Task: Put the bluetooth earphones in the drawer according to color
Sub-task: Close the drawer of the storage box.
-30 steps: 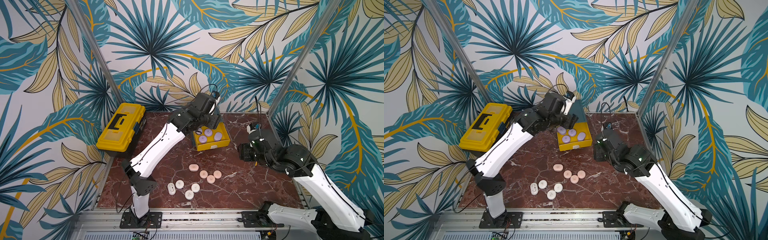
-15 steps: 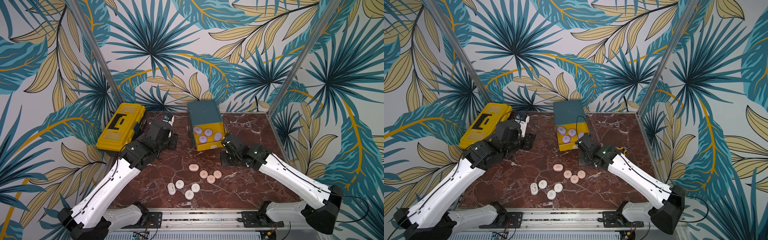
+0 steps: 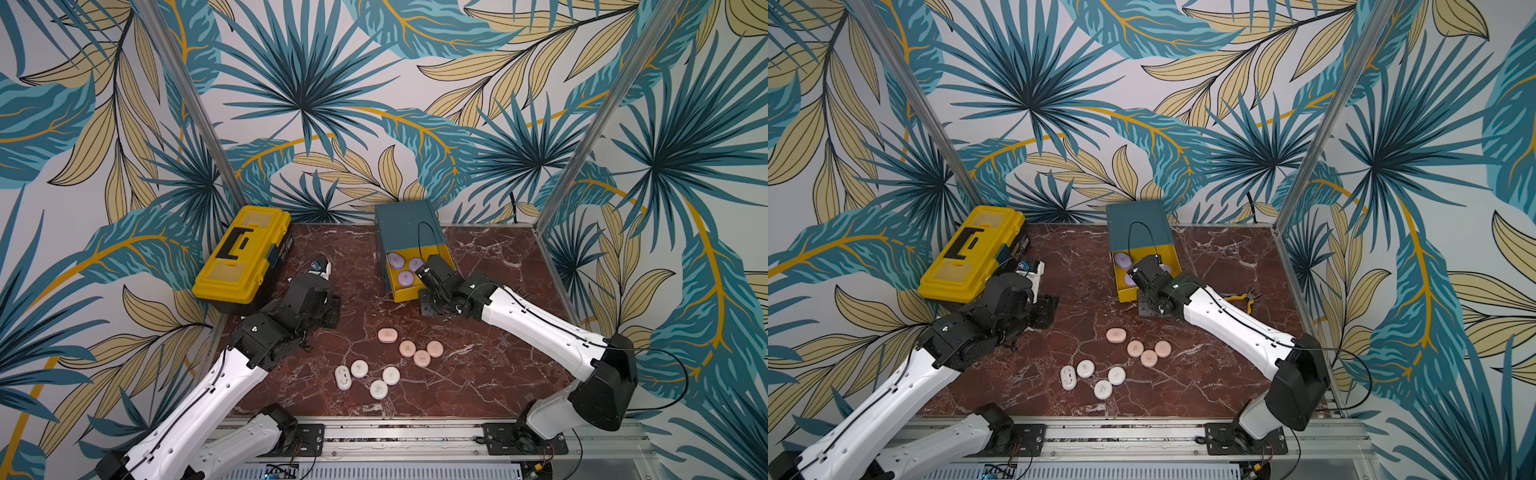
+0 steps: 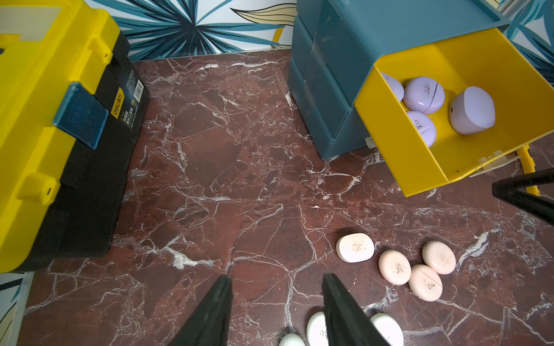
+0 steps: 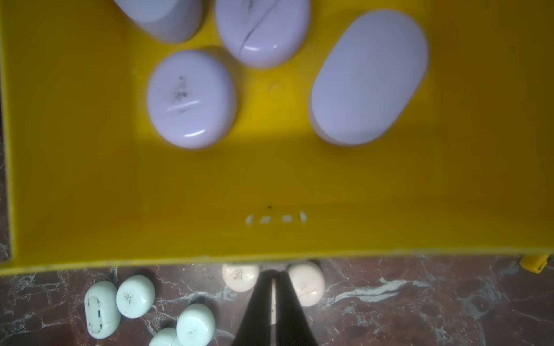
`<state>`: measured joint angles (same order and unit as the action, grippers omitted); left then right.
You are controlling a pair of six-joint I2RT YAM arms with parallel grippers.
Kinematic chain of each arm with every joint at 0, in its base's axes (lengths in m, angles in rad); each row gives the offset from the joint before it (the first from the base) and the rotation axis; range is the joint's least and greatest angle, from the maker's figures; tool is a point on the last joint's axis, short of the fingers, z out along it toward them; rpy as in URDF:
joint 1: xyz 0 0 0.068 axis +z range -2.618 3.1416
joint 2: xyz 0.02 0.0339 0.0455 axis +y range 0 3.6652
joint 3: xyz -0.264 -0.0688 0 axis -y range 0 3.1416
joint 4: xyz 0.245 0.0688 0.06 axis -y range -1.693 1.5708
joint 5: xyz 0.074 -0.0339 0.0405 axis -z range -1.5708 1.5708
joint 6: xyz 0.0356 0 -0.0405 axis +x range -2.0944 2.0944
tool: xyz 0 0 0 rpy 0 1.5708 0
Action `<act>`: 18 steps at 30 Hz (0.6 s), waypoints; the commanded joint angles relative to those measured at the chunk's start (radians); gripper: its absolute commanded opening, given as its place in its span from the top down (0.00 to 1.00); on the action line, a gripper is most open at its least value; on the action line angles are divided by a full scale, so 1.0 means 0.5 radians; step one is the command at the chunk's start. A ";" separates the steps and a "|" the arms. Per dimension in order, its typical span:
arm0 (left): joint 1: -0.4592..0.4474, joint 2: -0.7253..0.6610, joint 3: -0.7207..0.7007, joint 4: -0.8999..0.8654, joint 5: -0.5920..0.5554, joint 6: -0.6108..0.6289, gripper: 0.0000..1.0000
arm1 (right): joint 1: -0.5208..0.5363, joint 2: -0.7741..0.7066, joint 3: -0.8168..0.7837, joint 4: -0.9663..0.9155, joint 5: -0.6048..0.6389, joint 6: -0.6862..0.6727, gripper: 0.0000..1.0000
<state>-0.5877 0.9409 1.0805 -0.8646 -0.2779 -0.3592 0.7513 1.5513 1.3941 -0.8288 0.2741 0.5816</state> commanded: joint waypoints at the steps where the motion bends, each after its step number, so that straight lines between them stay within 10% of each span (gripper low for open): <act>1: 0.011 -0.041 -0.075 0.010 0.004 -0.043 0.46 | -0.044 0.097 0.108 0.015 0.122 -0.072 0.89; 18: 0.010 -0.056 -0.135 0.009 0.013 -0.055 0.43 | -0.209 0.481 0.616 0.015 0.185 -0.207 0.88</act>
<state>-0.5873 0.9295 1.0424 -0.8642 -0.2726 -0.3767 0.6586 1.7584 1.6566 -0.8333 0.3428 0.5003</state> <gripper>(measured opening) 0.571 0.115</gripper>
